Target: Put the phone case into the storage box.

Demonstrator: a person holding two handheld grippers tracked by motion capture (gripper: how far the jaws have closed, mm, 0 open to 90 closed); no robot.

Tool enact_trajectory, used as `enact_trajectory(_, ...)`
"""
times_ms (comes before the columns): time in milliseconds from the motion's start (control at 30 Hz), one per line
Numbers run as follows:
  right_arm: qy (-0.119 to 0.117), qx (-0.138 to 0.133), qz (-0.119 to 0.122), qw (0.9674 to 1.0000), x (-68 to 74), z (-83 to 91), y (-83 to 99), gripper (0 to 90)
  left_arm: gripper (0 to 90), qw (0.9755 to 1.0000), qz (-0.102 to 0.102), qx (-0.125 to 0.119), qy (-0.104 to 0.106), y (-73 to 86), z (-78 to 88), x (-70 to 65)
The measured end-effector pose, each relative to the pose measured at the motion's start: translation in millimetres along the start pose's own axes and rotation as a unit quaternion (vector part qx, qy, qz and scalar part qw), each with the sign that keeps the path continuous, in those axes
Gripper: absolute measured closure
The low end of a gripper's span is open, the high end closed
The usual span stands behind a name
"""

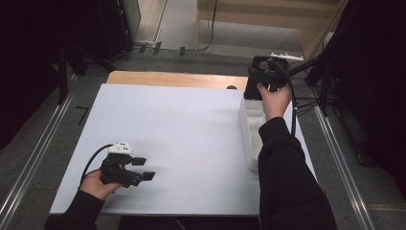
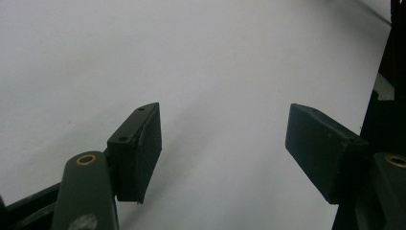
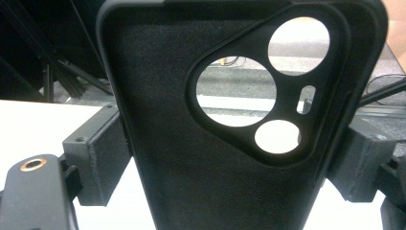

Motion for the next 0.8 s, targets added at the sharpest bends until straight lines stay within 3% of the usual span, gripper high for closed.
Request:
enact_trajectory(200, 0.015, 0.016, 0.009, 0.9997, -0.7, -5.1, 5.1, 12.3, 28.7, 1.0, -0.002, 0.002, 0.001, -0.2, -1.4, -0.7)
enact_trajectory(467, 0.013, 0.01, 0.0, 0.9999, -6.5, -8.6, 16.0, 12.3, 28.7, 1.0, 0.002, -0.002, 0.002, -0.6, 0.2, 0.1)
enact_trajectory(567, 0.022, 0.012, 0.01, 0.9996, -7.2, -9.7, 19.6, 12.3, 28.7, 1.0, -0.001, 0.0, 0.001, -0.5, -0.4, 0.1)
enact_trajectory(800, 0.014, 0.006, -0.001, 0.9999, -8.0, -11.7, 25.7, 12.3, 28.7, 1.0, 0.0, 0.001, 0.002, -0.3, -0.9, 0.3)
Point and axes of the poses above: each handheld gripper's, and its own axes: z roughly backward along the jaws, y roughly out of its underside, x roughly to its left, the point moved 4 cm from there along -z, roughly forward along the jaws, and after that the axes turned 9 degrees about -y, right-handed, at the moved point
